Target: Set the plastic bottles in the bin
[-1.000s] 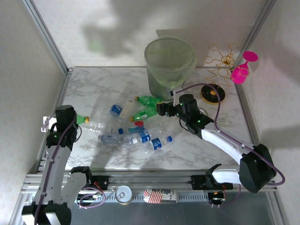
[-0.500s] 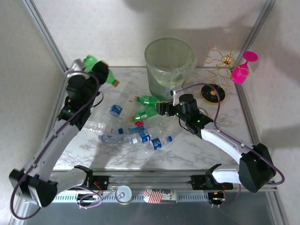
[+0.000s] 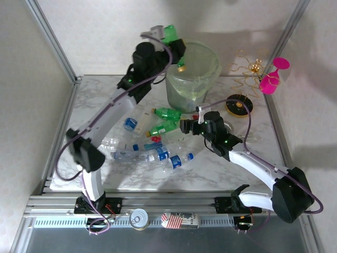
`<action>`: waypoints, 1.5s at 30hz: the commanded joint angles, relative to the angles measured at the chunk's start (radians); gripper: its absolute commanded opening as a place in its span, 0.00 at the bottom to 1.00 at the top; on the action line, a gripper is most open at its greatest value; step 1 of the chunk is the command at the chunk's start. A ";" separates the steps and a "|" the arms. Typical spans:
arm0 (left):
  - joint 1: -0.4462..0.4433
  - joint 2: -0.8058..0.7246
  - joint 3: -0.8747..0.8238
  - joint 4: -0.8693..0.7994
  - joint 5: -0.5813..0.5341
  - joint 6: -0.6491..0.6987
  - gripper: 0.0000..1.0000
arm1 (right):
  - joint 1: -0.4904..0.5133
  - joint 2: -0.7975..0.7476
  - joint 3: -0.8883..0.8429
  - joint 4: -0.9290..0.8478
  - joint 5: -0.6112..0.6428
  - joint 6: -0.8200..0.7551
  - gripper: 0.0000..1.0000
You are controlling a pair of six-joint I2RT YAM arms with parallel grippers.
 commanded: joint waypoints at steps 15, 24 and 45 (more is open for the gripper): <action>-0.025 0.382 0.339 -0.102 -0.081 0.184 0.50 | 0.006 -0.106 -0.117 -0.044 0.053 0.126 0.99; -0.025 0.356 0.339 -0.101 -0.098 0.199 0.99 | 0.005 -0.109 -0.096 -0.089 0.102 0.128 0.99; -0.043 -0.384 -0.692 0.293 -0.173 0.112 1.00 | -0.054 0.071 -0.024 -0.091 0.004 0.458 0.99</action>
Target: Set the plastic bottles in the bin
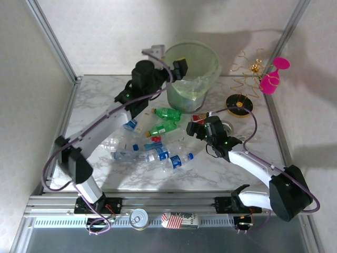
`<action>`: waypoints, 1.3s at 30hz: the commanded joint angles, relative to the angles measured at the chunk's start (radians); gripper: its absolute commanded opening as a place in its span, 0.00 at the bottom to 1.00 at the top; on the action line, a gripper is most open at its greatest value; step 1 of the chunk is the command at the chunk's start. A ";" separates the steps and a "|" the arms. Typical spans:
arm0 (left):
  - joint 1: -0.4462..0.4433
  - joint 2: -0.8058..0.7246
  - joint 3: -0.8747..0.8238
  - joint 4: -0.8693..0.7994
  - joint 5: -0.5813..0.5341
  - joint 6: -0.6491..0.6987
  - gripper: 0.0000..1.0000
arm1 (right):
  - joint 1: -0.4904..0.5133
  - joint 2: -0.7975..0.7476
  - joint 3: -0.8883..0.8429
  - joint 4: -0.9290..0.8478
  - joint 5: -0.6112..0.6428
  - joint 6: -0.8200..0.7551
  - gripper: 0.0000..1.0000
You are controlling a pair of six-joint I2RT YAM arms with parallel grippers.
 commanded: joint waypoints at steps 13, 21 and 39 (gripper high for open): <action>-0.027 -0.525 -0.961 0.384 -0.281 -0.324 1.00 | -0.089 0.151 0.083 0.074 -0.058 0.278 0.99; -0.029 -0.581 -1.102 0.377 -0.319 -0.399 0.99 | -0.157 0.240 0.102 0.163 -0.054 0.423 0.94; -0.006 -0.858 -1.228 0.217 -0.686 -0.479 1.00 | -0.192 0.393 0.167 0.200 -0.064 0.673 0.85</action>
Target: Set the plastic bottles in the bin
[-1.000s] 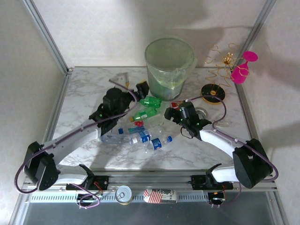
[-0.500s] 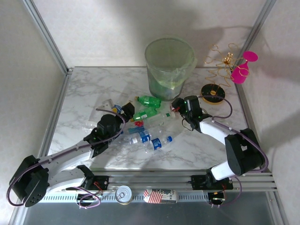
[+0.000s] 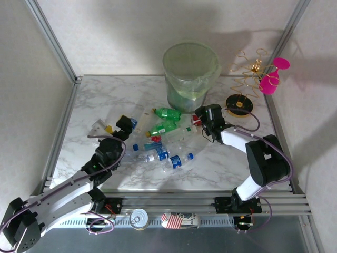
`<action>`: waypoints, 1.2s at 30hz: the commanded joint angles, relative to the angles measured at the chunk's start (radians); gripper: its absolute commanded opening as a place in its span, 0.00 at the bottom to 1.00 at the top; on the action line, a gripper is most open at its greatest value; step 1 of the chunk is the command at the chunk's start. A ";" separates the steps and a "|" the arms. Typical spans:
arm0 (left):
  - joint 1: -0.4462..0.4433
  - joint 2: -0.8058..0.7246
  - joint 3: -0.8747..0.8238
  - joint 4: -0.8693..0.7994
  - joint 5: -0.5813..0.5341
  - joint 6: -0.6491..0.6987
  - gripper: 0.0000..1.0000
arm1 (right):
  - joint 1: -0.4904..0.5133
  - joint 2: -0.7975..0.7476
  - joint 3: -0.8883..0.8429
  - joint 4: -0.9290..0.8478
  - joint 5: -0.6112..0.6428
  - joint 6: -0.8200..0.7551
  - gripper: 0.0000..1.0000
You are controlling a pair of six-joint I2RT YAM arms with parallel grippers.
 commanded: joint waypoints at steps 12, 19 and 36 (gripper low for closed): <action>0.016 0.001 -0.021 -0.036 -0.100 -0.054 1.00 | -0.033 0.139 0.079 0.046 -0.011 0.093 0.86; 0.017 -0.008 -0.024 -0.061 -0.112 -0.072 1.00 | -0.034 0.217 0.111 0.057 -0.008 0.126 0.86; 0.019 -0.018 -0.029 -0.046 -0.132 -0.080 1.00 | -0.033 0.228 0.062 0.114 0.021 0.100 0.68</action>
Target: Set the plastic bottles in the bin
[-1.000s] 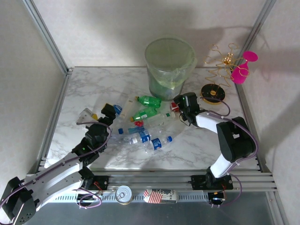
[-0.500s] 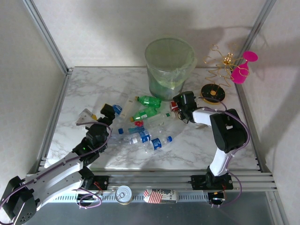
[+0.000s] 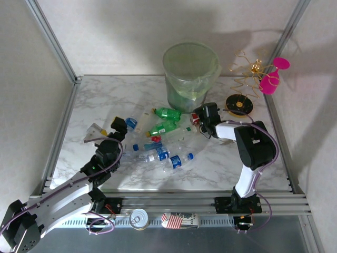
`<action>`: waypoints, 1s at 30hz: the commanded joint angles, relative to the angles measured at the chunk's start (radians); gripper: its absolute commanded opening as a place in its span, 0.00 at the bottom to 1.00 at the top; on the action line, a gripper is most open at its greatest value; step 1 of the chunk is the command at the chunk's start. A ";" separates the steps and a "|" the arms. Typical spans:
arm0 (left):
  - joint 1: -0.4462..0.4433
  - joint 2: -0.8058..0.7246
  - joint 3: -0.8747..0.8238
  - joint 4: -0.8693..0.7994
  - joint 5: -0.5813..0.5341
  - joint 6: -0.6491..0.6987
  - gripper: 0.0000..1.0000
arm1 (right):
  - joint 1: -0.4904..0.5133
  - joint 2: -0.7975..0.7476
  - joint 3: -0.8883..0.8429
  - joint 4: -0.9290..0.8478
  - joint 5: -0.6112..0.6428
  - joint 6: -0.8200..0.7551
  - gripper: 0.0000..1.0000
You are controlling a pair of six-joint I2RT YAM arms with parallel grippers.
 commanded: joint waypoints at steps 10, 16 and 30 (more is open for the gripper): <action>0.009 -0.010 -0.006 -0.014 -0.013 -0.025 0.99 | 0.003 -0.118 -0.090 -0.015 0.022 -0.155 0.61; 0.009 -0.010 -0.004 -0.001 -0.015 -0.022 1.00 | 0.005 -0.178 -0.123 -0.025 -0.021 -0.252 0.56; 0.009 -0.030 0.017 -0.024 -0.007 -0.026 1.00 | 0.005 -0.401 -0.116 -0.159 -0.185 -0.613 0.52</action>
